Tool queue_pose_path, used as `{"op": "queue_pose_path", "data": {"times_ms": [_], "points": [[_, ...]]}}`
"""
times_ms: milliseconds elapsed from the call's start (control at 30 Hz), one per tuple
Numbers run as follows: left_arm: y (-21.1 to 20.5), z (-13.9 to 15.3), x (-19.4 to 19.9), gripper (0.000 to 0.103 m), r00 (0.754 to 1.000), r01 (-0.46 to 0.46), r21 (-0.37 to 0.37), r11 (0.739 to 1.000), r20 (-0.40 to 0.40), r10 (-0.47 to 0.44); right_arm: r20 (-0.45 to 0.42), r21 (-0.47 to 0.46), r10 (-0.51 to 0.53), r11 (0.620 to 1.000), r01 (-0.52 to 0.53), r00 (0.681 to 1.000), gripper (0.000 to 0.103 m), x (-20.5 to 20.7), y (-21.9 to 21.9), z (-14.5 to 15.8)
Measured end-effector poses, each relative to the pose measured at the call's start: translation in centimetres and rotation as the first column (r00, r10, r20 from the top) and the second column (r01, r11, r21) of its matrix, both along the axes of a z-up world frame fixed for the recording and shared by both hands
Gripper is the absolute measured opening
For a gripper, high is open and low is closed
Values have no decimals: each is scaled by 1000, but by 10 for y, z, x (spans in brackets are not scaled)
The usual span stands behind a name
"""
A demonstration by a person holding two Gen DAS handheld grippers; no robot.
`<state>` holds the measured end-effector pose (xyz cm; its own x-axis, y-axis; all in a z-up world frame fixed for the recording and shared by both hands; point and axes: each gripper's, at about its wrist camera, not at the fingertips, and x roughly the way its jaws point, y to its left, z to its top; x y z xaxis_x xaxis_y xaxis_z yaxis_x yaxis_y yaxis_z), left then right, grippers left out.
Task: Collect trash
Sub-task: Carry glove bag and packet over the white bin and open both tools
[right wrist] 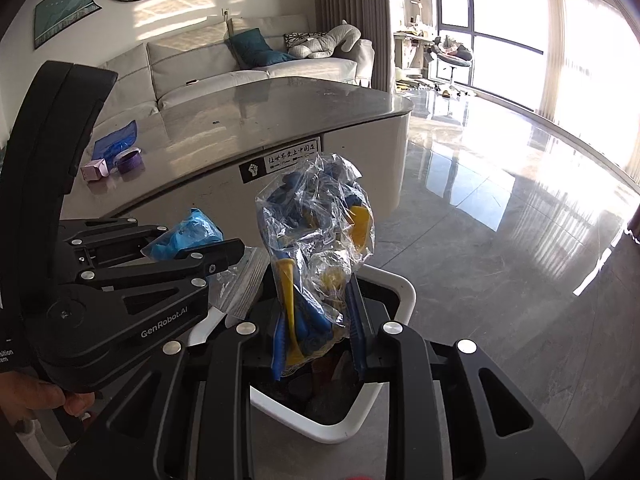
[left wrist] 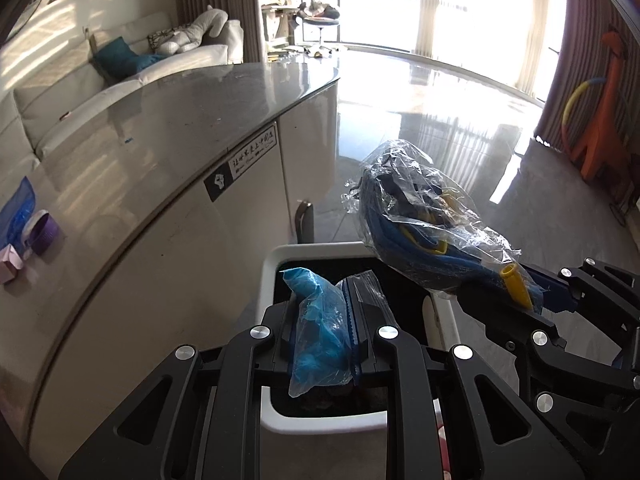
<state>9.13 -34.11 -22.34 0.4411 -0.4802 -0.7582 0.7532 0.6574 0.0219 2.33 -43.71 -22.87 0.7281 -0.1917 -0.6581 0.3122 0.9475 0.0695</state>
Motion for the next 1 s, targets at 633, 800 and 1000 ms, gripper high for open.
{"op": "queue_pose_path", "data": {"times_ms": [633,800,1000], "points": [[-14,-66,24,94,997,-37,183,982,-66,49,-207,52,-38,997,50,978,79,4,-36,-52],[-3,-65,32,96,995,-37,134,990,-87,49,-149,52,-63,996,72,987,96,-2,-41,-41],[0,-57,23,96,999,-34,140,990,-35,40,-103,29,-54,998,58,993,96,2,-33,-26]]}}
